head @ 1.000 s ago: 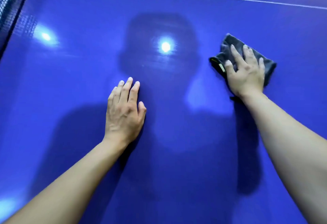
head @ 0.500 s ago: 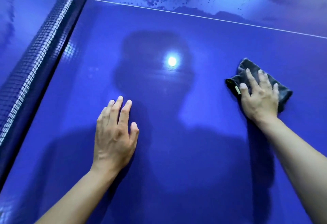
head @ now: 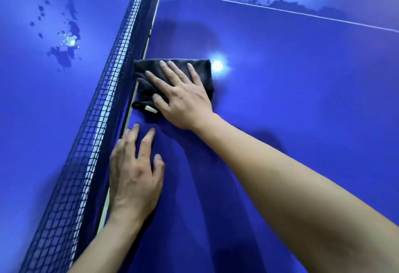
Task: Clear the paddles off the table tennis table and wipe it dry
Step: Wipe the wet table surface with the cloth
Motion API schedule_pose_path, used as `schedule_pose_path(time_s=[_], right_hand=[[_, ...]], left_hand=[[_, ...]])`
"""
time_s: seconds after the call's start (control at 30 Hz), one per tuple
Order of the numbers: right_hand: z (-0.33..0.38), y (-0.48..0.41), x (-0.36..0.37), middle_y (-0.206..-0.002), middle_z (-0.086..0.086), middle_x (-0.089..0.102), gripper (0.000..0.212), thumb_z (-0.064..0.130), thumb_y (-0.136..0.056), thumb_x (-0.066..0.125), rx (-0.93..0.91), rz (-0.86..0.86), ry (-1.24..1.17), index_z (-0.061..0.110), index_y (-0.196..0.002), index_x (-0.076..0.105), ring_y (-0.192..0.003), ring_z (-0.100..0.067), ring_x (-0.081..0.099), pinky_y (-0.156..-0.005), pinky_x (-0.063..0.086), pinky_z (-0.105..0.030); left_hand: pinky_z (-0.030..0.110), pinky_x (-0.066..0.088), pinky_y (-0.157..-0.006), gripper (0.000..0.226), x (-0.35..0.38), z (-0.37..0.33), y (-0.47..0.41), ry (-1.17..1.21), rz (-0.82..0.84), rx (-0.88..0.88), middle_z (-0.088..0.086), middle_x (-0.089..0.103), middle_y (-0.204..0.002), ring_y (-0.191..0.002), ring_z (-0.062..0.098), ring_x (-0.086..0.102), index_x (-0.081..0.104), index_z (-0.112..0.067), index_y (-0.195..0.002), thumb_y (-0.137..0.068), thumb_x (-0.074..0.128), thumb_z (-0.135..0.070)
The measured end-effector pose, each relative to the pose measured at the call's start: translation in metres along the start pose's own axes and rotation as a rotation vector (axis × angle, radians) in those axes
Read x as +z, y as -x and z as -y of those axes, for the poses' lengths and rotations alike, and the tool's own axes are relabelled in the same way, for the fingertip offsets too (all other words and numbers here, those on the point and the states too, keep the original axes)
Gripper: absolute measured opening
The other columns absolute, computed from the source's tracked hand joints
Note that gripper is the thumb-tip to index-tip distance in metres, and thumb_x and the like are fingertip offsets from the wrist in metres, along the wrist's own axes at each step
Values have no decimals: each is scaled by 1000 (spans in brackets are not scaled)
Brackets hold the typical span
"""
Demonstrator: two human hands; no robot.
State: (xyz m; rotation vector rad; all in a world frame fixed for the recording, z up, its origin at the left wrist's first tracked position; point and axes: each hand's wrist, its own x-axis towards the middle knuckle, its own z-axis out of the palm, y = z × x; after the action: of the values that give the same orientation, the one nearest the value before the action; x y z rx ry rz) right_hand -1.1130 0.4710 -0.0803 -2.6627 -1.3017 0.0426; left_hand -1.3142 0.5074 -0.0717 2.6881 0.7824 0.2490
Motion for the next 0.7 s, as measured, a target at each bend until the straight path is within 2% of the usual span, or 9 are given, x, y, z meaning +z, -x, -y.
schedule_pose_path(time_s=[0.2,0.4,0.5,0.7], right_hand=[[23,-12,3,-170,4,19,56,52,-101,35,-56,47,-41,45,-157,30,-157,-11,11,-126,0,-47],[2,23,-1,-168,5,25,55,51,-100,39,-48,4,-85,45,-155,35,-156,-10,17,-126,3,-46],[-40,66,-8,-168,5,25,56,51,-101,39,20,-18,-85,44,-156,34,-156,-10,16,-126,2,-45],[-175,172,-40,-168,4,24,56,49,-100,40,287,-88,-90,44,-156,33,-156,-9,16,-126,4,-44]], left_hand=[[53,26,-120,59,1,-2,18,-11,11,-25,18,38,-156,-146,38,33,49,-7,-145,-90,44,-27],[55,30,-118,56,17,-53,47,-26,47,172,19,38,-156,-145,40,35,50,-8,-146,-92,50,-24],[56,32,-116,55,29,-89,74,-17,73,239,18,38,-157,-144,40,37,51,-10,-145,-92,49,-24],[54,31,-118,56,55,-164,120,-15,106,253,16,40,-156,-144,38,37,52,-11,-145,-93,42,-28]])
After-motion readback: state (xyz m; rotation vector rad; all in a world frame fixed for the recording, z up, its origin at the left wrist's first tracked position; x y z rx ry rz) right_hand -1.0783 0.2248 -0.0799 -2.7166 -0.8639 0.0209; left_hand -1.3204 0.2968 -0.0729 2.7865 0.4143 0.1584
